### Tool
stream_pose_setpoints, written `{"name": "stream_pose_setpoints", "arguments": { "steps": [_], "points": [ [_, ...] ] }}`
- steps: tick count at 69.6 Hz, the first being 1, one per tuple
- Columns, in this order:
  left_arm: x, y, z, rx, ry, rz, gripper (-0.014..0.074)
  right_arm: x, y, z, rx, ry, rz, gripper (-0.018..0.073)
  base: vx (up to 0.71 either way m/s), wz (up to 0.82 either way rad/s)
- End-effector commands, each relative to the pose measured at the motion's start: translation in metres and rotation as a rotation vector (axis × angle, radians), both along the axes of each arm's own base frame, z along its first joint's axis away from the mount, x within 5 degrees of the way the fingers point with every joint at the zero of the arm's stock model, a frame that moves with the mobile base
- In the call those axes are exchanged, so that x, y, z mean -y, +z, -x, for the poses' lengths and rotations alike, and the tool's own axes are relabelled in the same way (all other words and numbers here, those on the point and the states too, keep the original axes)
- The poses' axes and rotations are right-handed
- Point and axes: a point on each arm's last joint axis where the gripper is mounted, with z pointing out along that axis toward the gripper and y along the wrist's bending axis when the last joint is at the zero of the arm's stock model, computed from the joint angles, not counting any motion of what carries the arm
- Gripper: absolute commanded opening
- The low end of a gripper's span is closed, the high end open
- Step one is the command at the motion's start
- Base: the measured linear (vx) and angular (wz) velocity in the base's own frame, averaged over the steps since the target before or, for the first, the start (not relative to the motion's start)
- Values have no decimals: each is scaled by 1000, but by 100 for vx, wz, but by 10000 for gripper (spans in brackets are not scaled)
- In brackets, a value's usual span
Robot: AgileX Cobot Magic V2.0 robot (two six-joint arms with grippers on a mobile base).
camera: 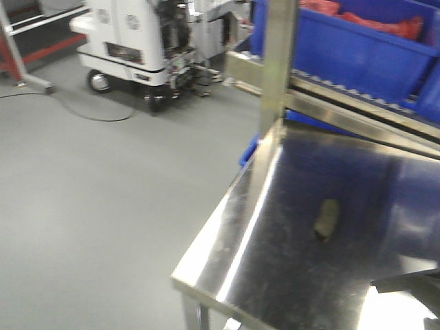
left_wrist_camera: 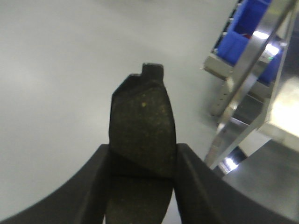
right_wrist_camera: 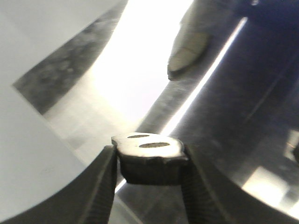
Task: Move and align brake pads A on conveyor
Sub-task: 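Drive the base away from the table toward the conveyor, holding pads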
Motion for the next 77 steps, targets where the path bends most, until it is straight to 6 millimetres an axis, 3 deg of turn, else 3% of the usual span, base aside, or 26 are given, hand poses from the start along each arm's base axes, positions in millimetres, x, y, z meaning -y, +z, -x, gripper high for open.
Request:
{"name": "stream_pose_setpoints", "arguments": {
  "steps": [1,77],
  "points": [
    [1,13,-5,89,-2,6,-6,-1,14,-5,99,-2,-17,-12,-18,65],
    [1,13,-5,89,-2,6,-6,-1,14,-5,93,-2,-15,-12,-18,69]
  ]
}}
